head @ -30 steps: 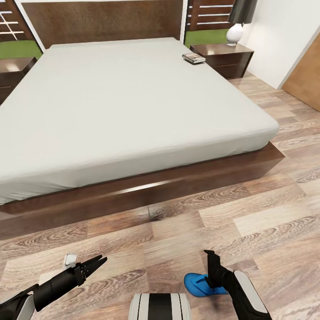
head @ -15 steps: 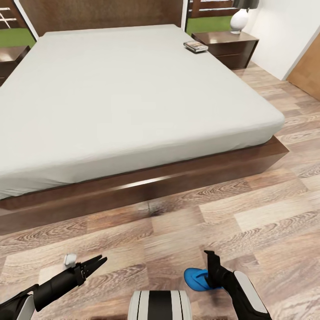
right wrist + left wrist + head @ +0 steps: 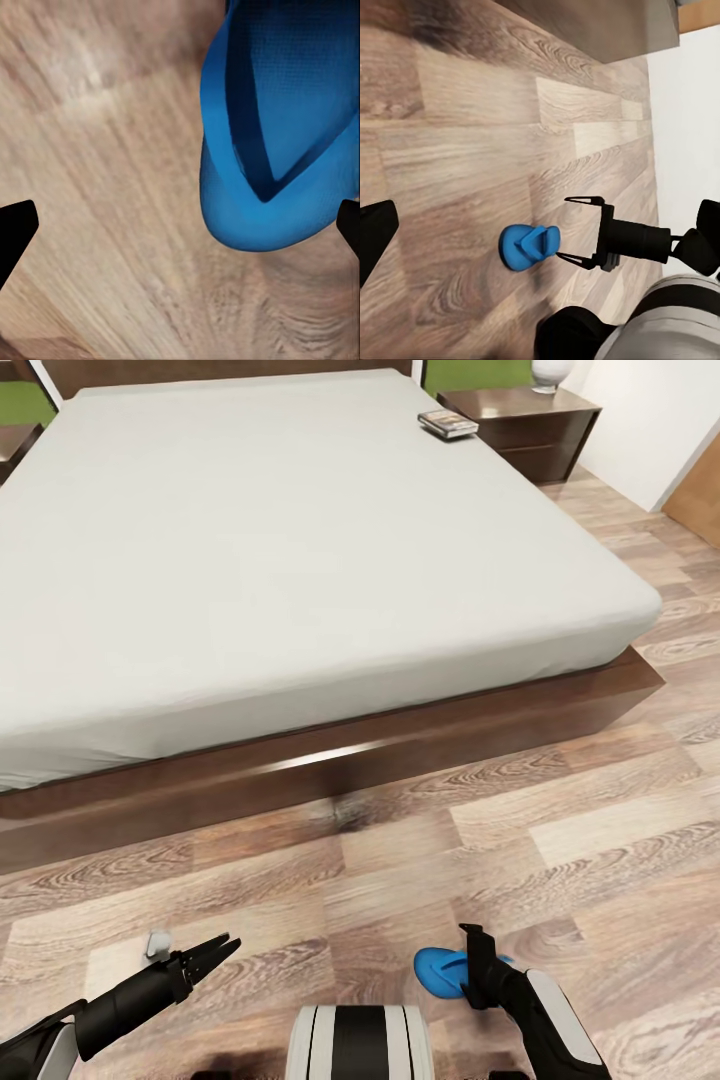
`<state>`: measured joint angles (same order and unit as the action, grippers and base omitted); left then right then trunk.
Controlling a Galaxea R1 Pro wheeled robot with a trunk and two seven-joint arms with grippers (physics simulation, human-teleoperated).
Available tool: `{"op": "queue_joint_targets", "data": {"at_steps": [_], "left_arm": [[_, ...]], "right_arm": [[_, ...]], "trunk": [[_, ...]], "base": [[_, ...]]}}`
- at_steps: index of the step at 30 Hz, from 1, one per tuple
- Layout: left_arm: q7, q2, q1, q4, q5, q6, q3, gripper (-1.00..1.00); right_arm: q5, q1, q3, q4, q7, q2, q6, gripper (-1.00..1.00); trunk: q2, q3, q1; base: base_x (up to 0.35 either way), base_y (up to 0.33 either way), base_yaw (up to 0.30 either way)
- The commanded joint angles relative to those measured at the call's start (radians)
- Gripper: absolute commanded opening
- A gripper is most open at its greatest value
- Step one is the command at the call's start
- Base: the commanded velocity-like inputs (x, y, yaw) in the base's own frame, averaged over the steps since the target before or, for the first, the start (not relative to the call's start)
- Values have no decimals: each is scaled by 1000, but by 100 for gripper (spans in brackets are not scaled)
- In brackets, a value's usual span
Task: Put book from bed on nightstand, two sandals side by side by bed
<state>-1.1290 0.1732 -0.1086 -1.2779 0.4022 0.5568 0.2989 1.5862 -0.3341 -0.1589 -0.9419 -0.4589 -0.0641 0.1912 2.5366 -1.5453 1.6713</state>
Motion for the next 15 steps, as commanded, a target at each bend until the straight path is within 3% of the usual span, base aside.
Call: {"op": "queue_joint_targets", "data": {"at_steps": [1, 15], "left_arm": [[-2, 0, 0, 0, 4, 9, 0, 100], [-3, 0, 0, 0, 4, 9, 0, 100]], "right_arm": [[4, 0, -4, -1, -6, -1, 5, 100], [4, 0, -5, 0, -6, -2, 5, 100]], "trunk": [[0, -5, 0], [4, -55, 6]], "base": [[0, 0, 0], [0, 0, 0]]}}
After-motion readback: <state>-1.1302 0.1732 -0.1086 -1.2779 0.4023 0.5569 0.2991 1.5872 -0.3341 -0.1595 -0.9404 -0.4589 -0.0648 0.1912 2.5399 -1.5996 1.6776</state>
